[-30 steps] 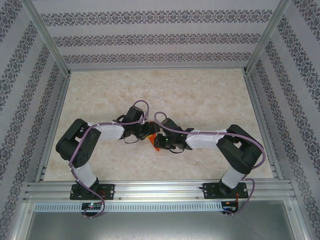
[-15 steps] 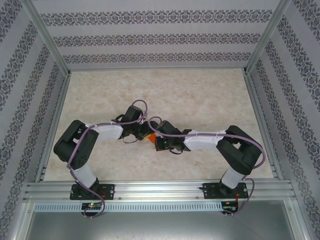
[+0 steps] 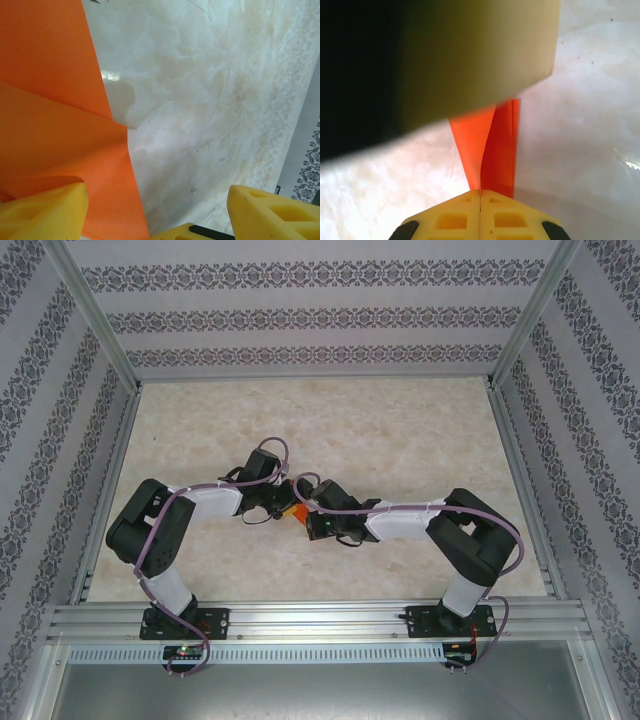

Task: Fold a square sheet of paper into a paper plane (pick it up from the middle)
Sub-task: Fold the wing for the fifth time at the center of the table.

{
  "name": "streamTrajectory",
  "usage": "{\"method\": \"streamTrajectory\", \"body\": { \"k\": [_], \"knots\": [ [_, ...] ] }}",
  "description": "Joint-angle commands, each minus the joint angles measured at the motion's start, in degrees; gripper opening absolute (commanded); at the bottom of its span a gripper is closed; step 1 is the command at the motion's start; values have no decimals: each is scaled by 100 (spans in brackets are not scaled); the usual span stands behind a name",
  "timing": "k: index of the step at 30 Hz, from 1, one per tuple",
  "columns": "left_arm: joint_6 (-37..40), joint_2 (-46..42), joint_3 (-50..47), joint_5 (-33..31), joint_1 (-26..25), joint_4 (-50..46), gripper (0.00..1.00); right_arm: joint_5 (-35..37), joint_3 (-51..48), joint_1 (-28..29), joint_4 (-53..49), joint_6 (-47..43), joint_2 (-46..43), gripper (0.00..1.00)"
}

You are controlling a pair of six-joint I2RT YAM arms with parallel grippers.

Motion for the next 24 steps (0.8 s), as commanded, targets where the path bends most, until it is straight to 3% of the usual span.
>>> {"method": "streamTrajectory", "body": {
  "k": [1,7,24],
  "knots": [
    [-213,-164,156,490,21,780,75,-575,-235,7,78,174,261,5],
    [-237,-245,88,435,62,854,76,-861,-564,-163,645,479,201,5],
    [-267,-150,134,347,190,924,76,-977,-619,-216,752,549,411,4]
  ]
}}
